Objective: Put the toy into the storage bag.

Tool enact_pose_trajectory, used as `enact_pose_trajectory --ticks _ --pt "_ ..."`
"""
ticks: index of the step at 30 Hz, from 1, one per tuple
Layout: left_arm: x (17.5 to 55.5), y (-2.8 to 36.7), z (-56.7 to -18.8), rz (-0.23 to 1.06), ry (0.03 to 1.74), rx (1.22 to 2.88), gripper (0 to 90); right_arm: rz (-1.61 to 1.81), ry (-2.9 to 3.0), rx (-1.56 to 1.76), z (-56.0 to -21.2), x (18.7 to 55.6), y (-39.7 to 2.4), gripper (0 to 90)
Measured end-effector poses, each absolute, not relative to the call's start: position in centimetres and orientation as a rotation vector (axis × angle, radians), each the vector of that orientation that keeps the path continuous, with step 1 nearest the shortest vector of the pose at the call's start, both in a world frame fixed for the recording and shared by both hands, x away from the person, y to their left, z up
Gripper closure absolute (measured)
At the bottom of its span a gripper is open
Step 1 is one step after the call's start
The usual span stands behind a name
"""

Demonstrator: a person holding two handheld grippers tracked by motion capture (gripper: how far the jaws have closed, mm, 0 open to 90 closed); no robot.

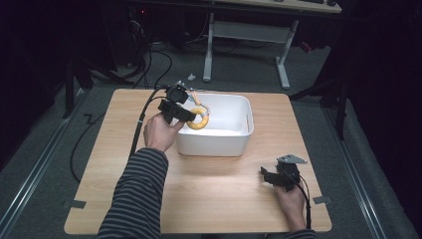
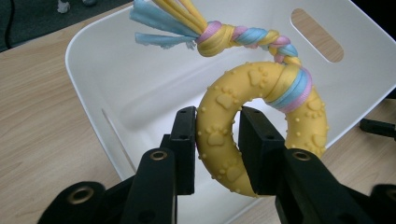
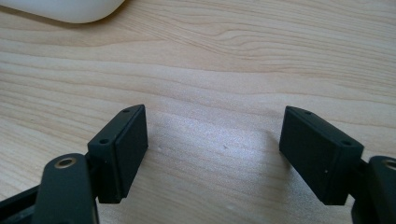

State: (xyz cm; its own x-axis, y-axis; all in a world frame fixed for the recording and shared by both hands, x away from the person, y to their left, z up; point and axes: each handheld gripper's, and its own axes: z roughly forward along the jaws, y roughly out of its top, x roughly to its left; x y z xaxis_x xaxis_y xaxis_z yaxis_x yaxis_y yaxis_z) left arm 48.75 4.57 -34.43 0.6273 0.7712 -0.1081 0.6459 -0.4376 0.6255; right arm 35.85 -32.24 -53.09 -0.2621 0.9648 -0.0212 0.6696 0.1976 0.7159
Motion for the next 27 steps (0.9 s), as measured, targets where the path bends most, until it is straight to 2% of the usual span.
enact_pose_trajectory --ticks 27 --pt "49.7 3.1 -36.9 0.27 1.144 2.278 67.9 0.828 2.007 1.519 -53.1 35.8 -32.2 23.7"
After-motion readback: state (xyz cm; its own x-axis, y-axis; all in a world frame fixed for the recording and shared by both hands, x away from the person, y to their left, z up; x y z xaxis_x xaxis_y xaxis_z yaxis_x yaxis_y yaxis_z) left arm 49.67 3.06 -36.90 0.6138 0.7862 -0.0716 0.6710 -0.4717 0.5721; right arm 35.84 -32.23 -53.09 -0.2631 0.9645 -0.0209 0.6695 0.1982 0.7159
